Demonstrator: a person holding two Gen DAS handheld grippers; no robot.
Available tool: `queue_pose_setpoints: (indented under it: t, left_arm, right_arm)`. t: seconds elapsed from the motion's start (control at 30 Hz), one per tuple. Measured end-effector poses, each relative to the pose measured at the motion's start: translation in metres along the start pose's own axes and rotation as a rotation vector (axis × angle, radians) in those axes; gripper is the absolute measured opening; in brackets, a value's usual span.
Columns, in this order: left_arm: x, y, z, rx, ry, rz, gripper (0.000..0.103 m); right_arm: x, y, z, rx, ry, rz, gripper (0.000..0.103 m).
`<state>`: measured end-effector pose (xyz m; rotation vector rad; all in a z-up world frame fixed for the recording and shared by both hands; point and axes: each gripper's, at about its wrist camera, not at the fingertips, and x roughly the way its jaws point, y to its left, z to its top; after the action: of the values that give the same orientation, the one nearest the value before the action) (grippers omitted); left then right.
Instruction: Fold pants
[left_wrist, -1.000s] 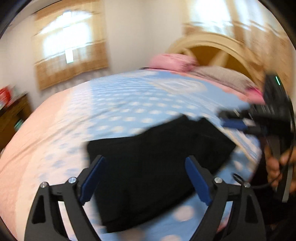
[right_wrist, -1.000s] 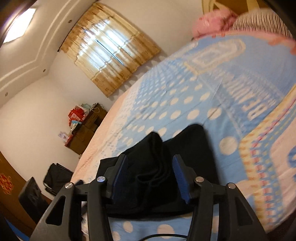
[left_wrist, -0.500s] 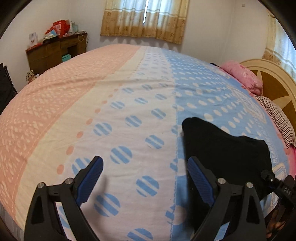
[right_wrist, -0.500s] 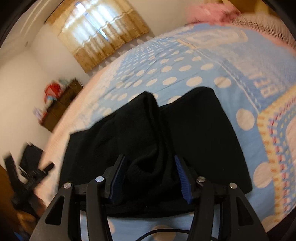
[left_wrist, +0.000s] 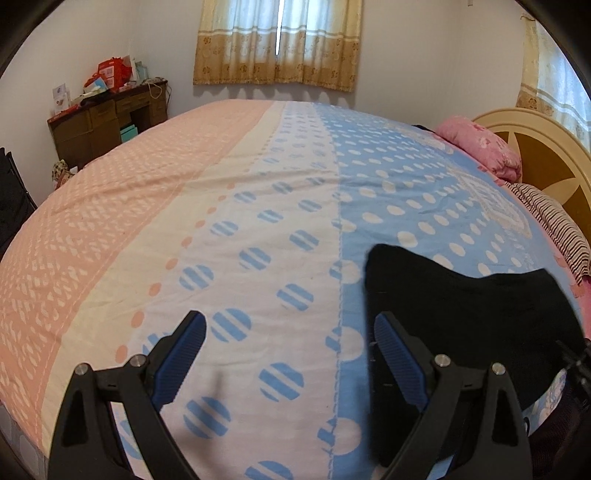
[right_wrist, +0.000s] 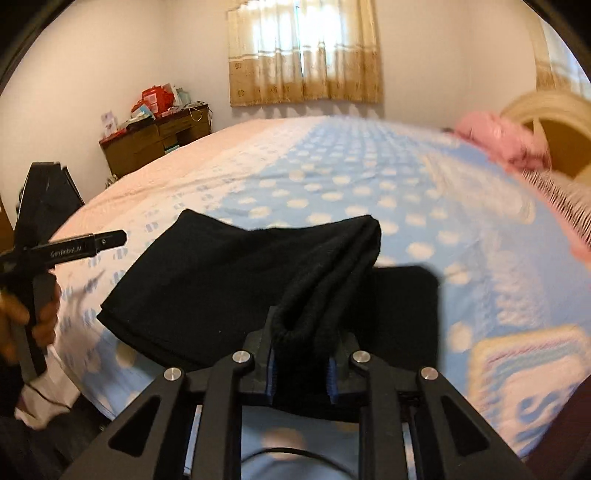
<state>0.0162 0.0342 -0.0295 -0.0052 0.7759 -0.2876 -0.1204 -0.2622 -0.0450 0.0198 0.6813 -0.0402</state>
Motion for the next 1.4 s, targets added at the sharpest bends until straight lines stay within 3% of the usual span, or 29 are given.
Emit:
queue_pose_setpoints:
  t: [0.13,0.27,0.43,0.57,0.7,0.8,0.9,0.97,1.07,1.17,1.3,1.4]
  left_arm:
    - [0.004,-0.013,-0.001,0.014,0.007,-0.022,0.095]
    - [0.010,-0.038,-0.012,0.067,0.036,-0.054,0.095]
    - [0.019,-0.065,-0.032,0.184,0.054,0.010,0.095]
    - [0.025,-0.065,-0.039,0.194,0.063,0.047,0.096]
    - [0.020,-0.056,-0.032,0.176,0.069,0.049,0.095]
    - [0.009,-0.050,-0.022,0.154,0.027,0.069,0.095]
    - [-0.002,-0.058,-0.009,0.157,-0.030,0.011,0.095]
    - [-0.005,-0.073,0.002,0.181,-0.060,-0.024,0.095]
    - [0.002,-0.098,0.013,0.208,-0.078,-0.052,0.095]
    - [0.026,-0.111,0.021,0.203,-0.030,-0.028,0.095]
    - [0.057,-0.110,0.016,0.179,0.050,0.021,0.095]
    - [0.067,-0.100,0.007,0.122,0.084,0.006,0.100]
  right_arm:
    - [-0.010,-0.034,-0.005,0.003,0.007,-0.012,0.021]
    - [0.023,-0.058,-0.030,0.067,0.106,-0.079,0.022]
    - [0.026,-0.059,-0.040,0.107,0.060,-0.095,0.026]
    - [0.020,-0.062,-0.037,0.143,0.061,-0.067,0.033]
    - [-0.014,-0.071,-0.031,0.214,-0.013,-0.078,0.036]
    - [-0.043,-0.077,-0.022,0.236,-0.113,-0.109,0.036]
    - [-0.053,-0.074,-0.009,0.223,-0.165,-0.092,0.036]
    - [-0.042,-0.072,0.000,0.226,-0.151,-0.039,0.030]
    - [-0.017,-0.067,0.011,0.201,-0.132,-0.032,0.028]
    - [0.011,-0.071,0.014,0.223,-0.101,-0.046,0.028]
    - [0.056,-0.085,0.004,0.296,0.014,-0.042,0.027]
    - [0.058,-0.086,-0.001,0.311,-0.028,-0.051,0.027]
